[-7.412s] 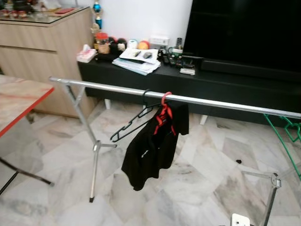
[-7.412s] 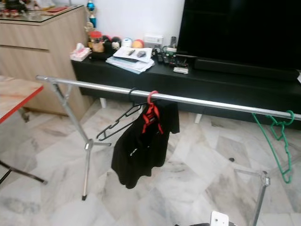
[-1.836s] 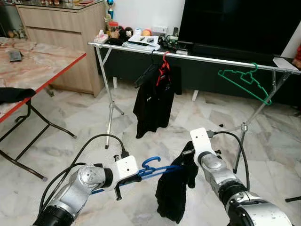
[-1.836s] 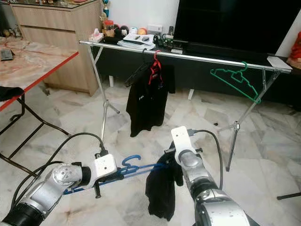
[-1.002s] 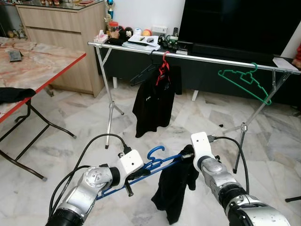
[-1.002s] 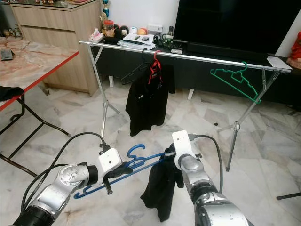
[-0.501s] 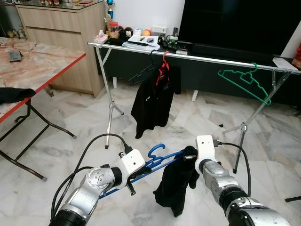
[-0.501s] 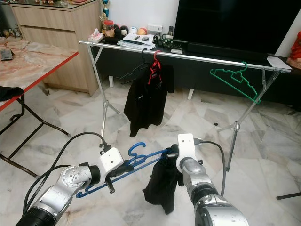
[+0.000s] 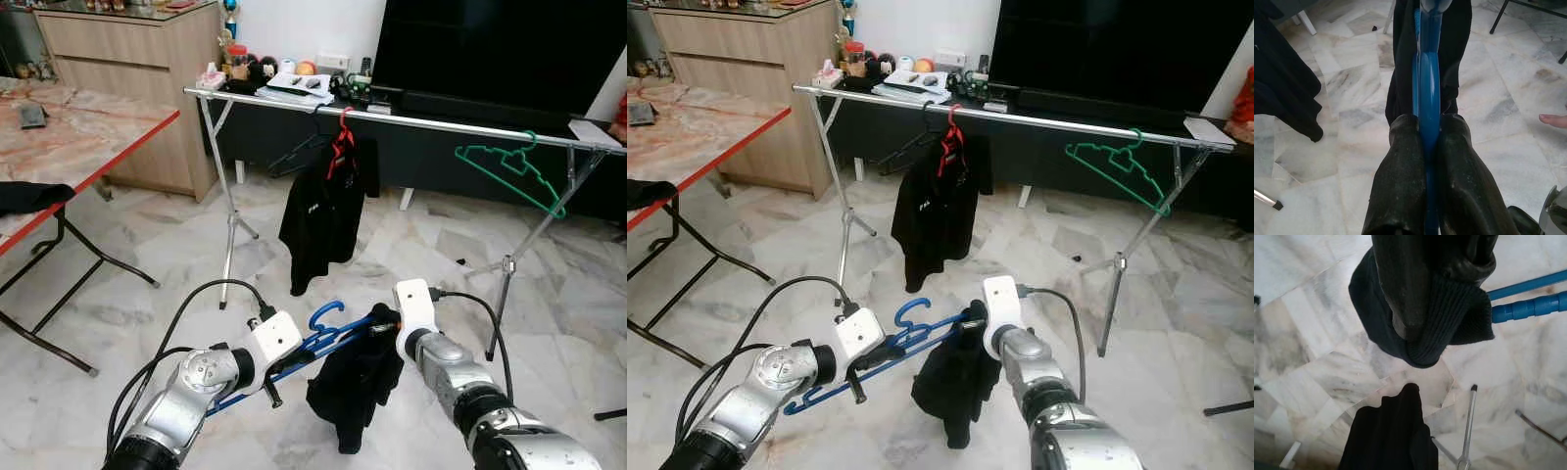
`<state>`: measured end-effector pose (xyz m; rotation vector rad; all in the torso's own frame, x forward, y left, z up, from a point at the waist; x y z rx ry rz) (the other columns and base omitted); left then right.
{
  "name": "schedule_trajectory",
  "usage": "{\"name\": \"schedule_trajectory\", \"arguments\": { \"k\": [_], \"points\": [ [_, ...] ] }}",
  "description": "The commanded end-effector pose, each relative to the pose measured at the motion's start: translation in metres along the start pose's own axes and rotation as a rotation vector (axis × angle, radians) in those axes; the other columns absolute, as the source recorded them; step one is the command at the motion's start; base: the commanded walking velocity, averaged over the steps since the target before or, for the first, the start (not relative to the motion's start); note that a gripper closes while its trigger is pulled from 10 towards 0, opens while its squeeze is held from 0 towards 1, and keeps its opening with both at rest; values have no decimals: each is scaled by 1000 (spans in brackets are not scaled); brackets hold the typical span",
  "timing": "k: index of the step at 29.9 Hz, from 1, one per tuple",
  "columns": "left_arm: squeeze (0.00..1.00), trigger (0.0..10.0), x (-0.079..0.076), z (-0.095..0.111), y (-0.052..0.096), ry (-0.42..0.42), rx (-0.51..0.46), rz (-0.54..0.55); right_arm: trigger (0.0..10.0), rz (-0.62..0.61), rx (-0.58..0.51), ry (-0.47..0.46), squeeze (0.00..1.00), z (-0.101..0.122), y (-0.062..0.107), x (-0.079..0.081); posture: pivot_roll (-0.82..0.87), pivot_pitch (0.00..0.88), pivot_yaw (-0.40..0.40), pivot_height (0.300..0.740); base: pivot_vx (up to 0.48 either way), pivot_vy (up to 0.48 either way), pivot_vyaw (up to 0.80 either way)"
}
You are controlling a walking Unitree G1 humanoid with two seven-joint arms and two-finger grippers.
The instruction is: Hang hanger
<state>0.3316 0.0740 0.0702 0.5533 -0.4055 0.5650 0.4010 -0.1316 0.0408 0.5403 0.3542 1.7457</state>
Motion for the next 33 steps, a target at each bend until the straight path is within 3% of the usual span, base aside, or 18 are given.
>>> {"name": "schedule_trajectory", "arguments": {
  "k": [1,4,7,9,13,17,21,26,31,33],
  "points": [
    [0,10000,2,11,0,2,-43,3,10000,28,-49,42,0,18,0,5,157,15,-103,740,0,0,0],
    [0,10000,1,4,2,-8,-18,3,10000,56,-64,48,0,24,2,3,157,15,-103,740,0,0,0],
    [0,10000,1,4,2,-4,-20,6,10000,84,-57,92,0,24,2,5,156,18,-103,740,0,0,0],
    [0,10000,1,5,2,-1,-22,8,10000,108,-51,170,0,25,3,6,156,18,-103,740,0,0,0],
    [0,10000,1,4,3,2,-21,8,10000,124,-49,197,0,25,4,6,155,19,-103,740,0,0,0],
    [0,10000,0,3,5,8,-23,5,10000,145,-54,343,0,26,6,6,157,21,-102,740,0,0,0],
    [0,10000,-3,-1,9,13,-11,-11,10000,81,-89,425,0,36,9,-6,160,23,-101,740,0,0,0],
    [0,10000,-6,-2,11,21,-14,-20,10000,130,-146,375,0,49,10,1,157,23,-97,740,0,0,0],
    [0,10000,-5,1,8,23,-23,-17,10000,270,-153,404,0,45,11,25,156,22,-97,740,0,0,0],
    [0,10000,-5,1,7,25,-18,-10,10000,338,-151,322,0,42,11,36,156,22,-97,740,0,0,0]
  ]
}}
Point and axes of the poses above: a point about 5 cm out from each wrist's last joint towards the gripper, its own y axis pointing back from the gripper into the wrist, its own z axis along the axis of the wrist's last joint, x = y × z, the point moved 5 cm from there along -y, pointing out of the wrist towards the gripper, and after that the axes turned 15 degrees about -y, right-handed, at the moved point
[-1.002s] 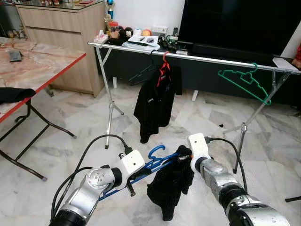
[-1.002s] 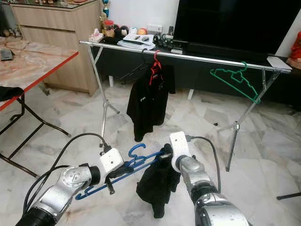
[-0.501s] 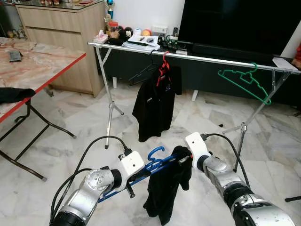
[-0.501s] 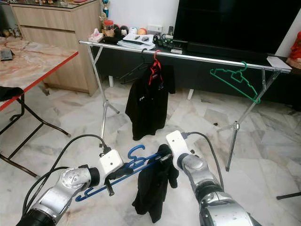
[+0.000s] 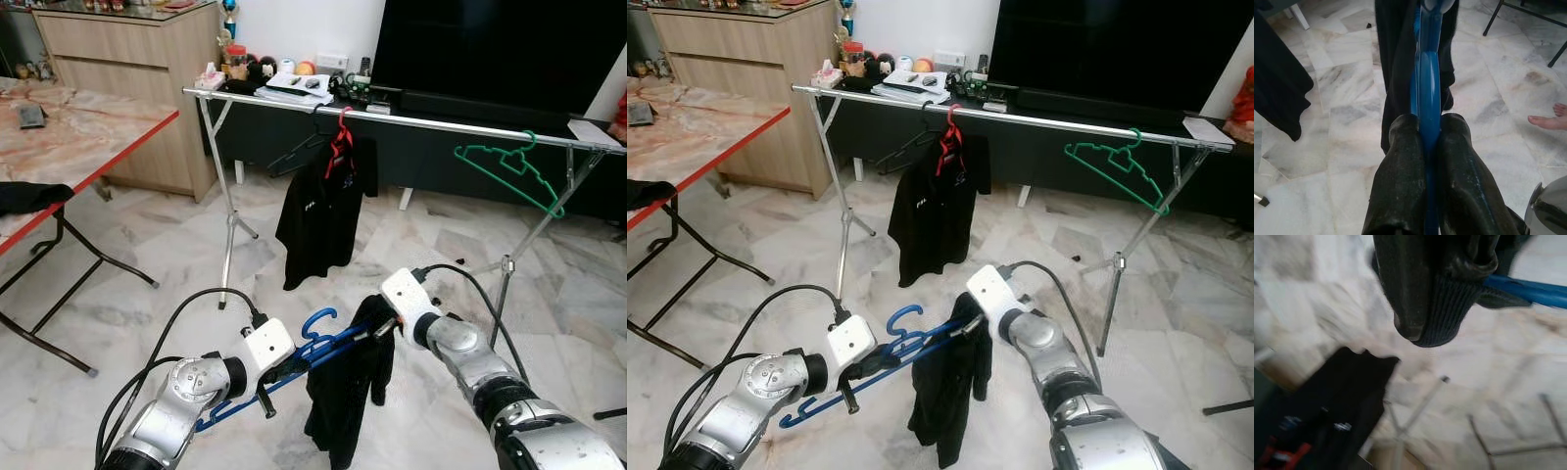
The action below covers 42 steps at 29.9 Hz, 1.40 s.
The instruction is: Hang hanger
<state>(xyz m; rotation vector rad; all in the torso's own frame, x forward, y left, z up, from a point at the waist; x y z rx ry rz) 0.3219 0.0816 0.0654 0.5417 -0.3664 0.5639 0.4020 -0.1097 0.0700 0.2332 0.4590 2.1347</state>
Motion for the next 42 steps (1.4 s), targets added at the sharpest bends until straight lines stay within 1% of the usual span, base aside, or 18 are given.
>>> {"name": "schedule_trajectory", "arguments": {
  "k": [1,4,8,9,14,15,16,18,21,23,25,27,29,34,37,39,42],
  "points": [
    [0,10000,3,7,-4,-15,-12,7,10000,42,-77,-47,0,21,-2,5,156,22,-97,740,0,0,0],
    [0,10000,7,7,-4,-21,-10,42,10000,51,-105,-98,0,25,-3,6,152,26,-98,740,0,0,0],
    [0,10000,11,8,-5,1,-23,79,10000,97,-139,-134,0,29,-2,10,148,28,-99,740,0,0,0],
    [0,10000,14,8,-5,9,-26,98,10000,147,-162,-155,0,32,0,15,145,28,-100,740,0,0,0],
    [0,10000,18,9,-8,29,-30,136,10000,233,-199,-181,0,37,3,22,137,32,-102,740,0,0,0],
    [0,10000,17,11,-10,45,-43,135,10000,301,-217,-189,0,39,6,28,133,33,-102,740,0,0,0],
    [0,10000,17,12,-11,49,-46,134,10000,327,-222,-189,0,40,8,30,133,33,-102,740,0,0,0],
    [0,10000,15,14,-14,57,-56,129,10000,377,-212,-157,0,38,10,34,127,33,-103,740,0,0,0],
    [0,10000,14,15,-15,64,-63,126,10000,394,-202,-140,0,37,12,35,125,34,-104,740,0,0,0],
    [0,10000,14,16,-16,66,-66,127,10000,427,-206,-129,0,38,14,37,125,36,-104,740,0,0,0],
    [0,10000,15,16,-17,72,-68,145,10000,481,-208,-123,0,39,19,40,125,36,-104,740,0,0,0],
    [0,10000,17,15,-17,71,-66,153,10000,489,-208,-121,0,40,20,40,122,39,-105,740,0,0,0],
    [0,10000,21,14,-16,79,-65,187,10000,524,-216,-127,0,40,24,41,118,40,-104,740,0,0,0],
    [0,10000,26,13,-16,82,-66,230,10000,511,-188,-118,0,30,25,40,118,40,-104,740,0,0,0],
    [0,10000,33,13,-14,92,-69,272,10000,418,-191,-151,0,24,26,26,110,46,-104,740,0,0,0],
    [0,10000,33,12,-14,91,-69,274,10000,384,-191,-161,0,21,27,21,108,46,-104,740,0,0,0],
    [0,10000,32,12,-15,95,-72,269,10000,370,-201,-175,0,21,27,19,108,46,-104,740,0,0,0]
  ]
}}
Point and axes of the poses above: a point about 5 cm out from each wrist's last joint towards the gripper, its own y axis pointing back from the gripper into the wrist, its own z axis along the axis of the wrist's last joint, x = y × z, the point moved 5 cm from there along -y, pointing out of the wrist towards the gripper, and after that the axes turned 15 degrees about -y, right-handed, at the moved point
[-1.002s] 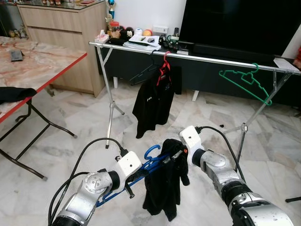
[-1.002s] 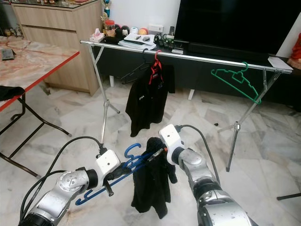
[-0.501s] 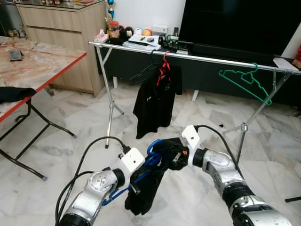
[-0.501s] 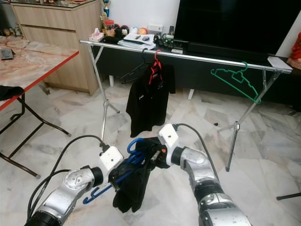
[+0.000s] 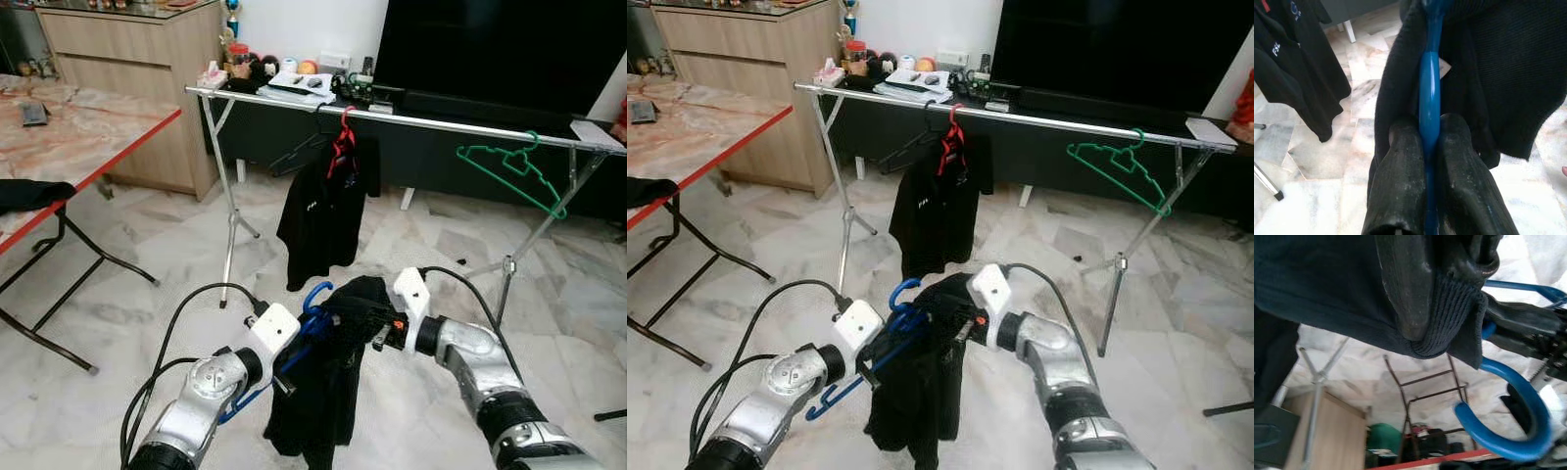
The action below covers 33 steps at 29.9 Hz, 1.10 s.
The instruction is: Hang hanger
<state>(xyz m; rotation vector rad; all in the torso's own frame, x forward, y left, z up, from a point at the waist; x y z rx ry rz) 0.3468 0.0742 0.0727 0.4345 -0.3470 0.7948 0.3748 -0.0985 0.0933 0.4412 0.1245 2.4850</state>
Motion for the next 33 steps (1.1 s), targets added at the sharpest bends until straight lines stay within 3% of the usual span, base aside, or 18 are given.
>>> {"name": "schedule_trajectory", "arguments": {
  "k": [1,5,9,15,25,26,27,28,33],
  "points": [
    [0,10000,11,8,-1,1,-35,41,10000,-6,-36,9,0,8,3,-2,105,46,-103,740,0,0,0],
    [0,10000,7,9,-2,11,-45,29,10000,21,-70,-2,0,12,0,4,107,47,-104,740,0,0,0],
    [0,10000,4,9,-2,18,-50,10,10000,114,-143,-23,0,30,-6,17,108,47,-104,740,0,0,0],
    [0,10000,-1,10,-3,26,-56,-14,10000,225,-91,20,0,31,-12,33,109,46,-105,740,0,0,0],
    [0,10000,-4,11,-3,35,-65,-29,10000,237,-12,35,0,20,-11,33,112,46,-109,740,0,0,0],
    [0,10000,-4,11,-2,35,-67,-31,10000,239,-14,29,275,21,-10,33,110,46,-109,740,0,0,0],
    [0,10000,-4,11,-2,35,-67,-31,10000,239,-14,27,275,21,-10,33,110,46,-109,740,0,0,0],
    [0,10000,-4,11,-2,36,-67,-32,10000,234,-19,25,1000,22,-10,32,109,46,-108,740,0,0,0],
    [0,10000,-3,11,-2,38,-69,-31,10000,234,-20,32,1000,23,-10,32,107,47,-108,740,0,0,0]
  ]
}}
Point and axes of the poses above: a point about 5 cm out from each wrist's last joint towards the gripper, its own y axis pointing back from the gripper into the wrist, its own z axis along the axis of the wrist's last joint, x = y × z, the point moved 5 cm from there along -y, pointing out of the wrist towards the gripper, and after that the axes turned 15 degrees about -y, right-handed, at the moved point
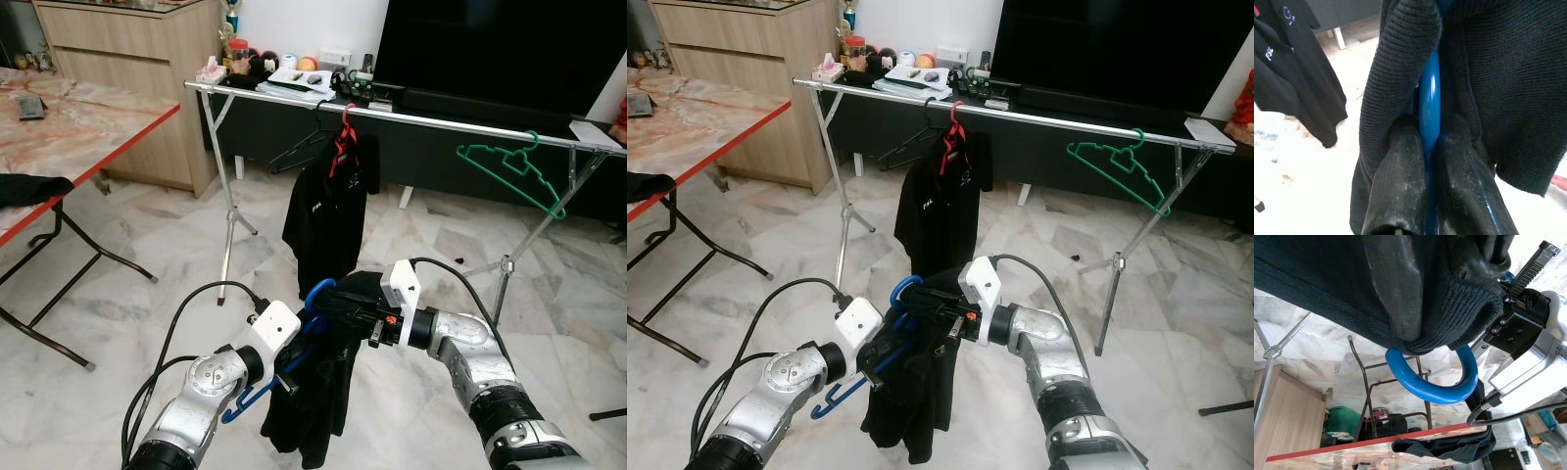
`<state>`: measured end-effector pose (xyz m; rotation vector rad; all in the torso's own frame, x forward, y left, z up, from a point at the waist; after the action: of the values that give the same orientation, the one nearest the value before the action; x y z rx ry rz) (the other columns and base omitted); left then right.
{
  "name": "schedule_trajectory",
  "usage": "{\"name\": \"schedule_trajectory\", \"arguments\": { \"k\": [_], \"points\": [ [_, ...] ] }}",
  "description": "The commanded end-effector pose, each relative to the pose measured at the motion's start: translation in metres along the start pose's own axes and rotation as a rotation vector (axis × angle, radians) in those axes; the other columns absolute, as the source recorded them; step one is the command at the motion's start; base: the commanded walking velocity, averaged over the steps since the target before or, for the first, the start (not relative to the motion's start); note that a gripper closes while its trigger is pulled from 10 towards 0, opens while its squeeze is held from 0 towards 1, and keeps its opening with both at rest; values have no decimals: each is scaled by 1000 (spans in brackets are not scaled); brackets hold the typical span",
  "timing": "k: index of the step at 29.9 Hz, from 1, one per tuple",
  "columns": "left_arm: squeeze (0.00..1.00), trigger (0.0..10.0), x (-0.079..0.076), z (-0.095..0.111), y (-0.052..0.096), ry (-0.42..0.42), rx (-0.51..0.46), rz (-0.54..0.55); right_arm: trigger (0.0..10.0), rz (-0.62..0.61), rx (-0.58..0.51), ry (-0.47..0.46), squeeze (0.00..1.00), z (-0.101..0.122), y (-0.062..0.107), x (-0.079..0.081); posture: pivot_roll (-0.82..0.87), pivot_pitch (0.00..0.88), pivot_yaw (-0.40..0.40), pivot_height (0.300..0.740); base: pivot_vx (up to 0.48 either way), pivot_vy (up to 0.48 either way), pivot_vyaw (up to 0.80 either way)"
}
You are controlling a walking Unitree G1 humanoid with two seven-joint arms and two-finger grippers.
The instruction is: Hang hanger
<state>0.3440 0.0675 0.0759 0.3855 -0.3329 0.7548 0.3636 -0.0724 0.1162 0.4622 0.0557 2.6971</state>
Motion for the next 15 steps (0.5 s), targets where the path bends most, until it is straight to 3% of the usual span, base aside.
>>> {"name": "schedule_trajectory", "arguments": {
  "k": [1,15],
  "points": [
    [0,10000,1,5,-1,15,-23,6,10000,13,6,32,1000,6,0,2,107,47,-108,740,0,0,0],
    [0,10000,1,4,-1,24,-21,10,10000,-29,53,55,1000,-4,5,-3,103,47,-109,740,0,0,0]
  ]
}}
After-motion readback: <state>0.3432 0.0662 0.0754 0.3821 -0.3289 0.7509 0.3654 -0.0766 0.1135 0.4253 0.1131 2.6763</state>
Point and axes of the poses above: a point about 5 cm out from each wrist's last joint towards the gripper, its own y axis pointing back from the gripper into the wrist, its own z axis along the axis of the wrist's last joint, x = y × z, the point moved 5 cm from there along -y, pointing out of the wrist towards the gripper, and after that the axes turned 15 degrees about -y, right-handed, at the moved point
